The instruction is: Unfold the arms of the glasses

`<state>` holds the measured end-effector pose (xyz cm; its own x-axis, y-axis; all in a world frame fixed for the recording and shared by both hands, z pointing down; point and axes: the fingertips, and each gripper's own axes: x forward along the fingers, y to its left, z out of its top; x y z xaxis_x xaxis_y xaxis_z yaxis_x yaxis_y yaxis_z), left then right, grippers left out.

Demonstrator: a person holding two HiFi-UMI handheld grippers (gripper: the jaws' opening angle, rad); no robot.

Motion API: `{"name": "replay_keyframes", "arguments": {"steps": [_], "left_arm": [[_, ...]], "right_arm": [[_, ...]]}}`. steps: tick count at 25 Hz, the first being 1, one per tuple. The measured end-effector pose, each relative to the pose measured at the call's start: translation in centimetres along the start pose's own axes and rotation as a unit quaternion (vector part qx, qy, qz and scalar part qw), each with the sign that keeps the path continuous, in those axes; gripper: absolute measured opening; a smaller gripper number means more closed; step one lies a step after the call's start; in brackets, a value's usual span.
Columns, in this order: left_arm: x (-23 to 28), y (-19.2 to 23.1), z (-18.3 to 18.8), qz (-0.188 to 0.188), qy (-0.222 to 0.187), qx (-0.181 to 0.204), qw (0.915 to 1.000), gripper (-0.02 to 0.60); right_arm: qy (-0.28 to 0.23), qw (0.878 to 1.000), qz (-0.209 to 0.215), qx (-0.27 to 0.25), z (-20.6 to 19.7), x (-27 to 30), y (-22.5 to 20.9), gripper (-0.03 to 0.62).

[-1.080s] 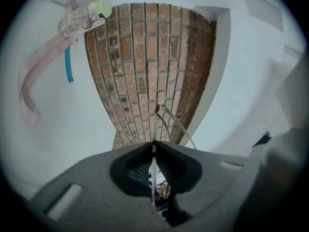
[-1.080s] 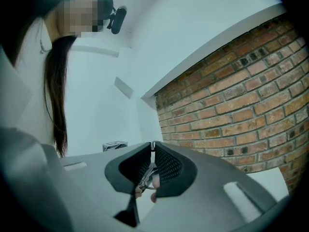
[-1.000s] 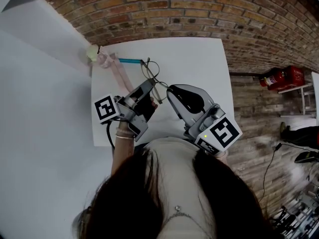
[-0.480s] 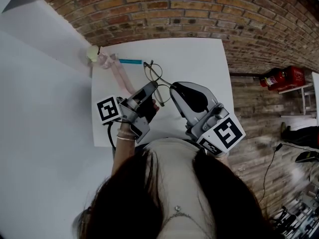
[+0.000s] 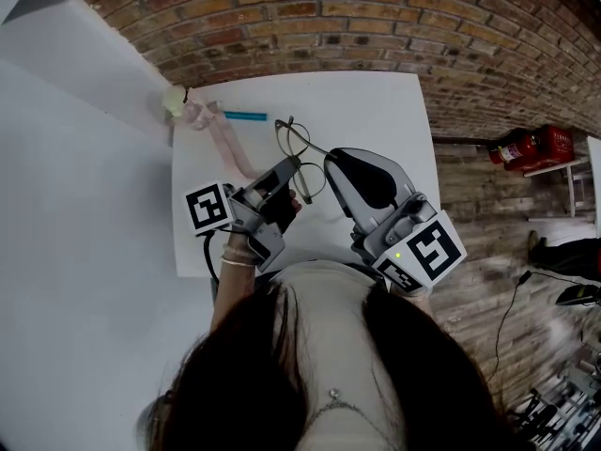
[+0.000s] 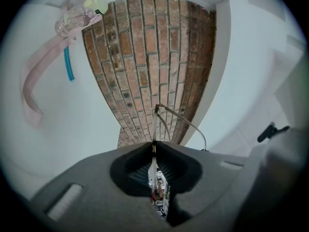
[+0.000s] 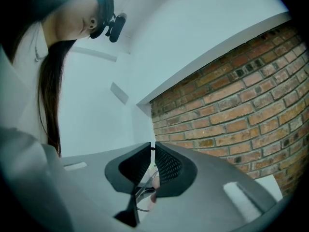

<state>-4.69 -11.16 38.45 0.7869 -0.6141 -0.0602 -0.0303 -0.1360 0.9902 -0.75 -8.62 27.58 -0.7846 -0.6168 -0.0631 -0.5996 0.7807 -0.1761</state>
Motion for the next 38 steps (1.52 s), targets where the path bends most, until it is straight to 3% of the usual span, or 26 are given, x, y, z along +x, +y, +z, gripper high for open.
{"name": "replay_keyframes", "arguments": {"steps": [38], "left_arm": [[1.0, 0.9, -3.0, 0.024, 0.065, 0.029, 0.9972, 0.023]], "right_arm": [[-0.032, 0.998, -0.042, 0.021, 1.7, -0.9, -2.5, 0.031]]}}
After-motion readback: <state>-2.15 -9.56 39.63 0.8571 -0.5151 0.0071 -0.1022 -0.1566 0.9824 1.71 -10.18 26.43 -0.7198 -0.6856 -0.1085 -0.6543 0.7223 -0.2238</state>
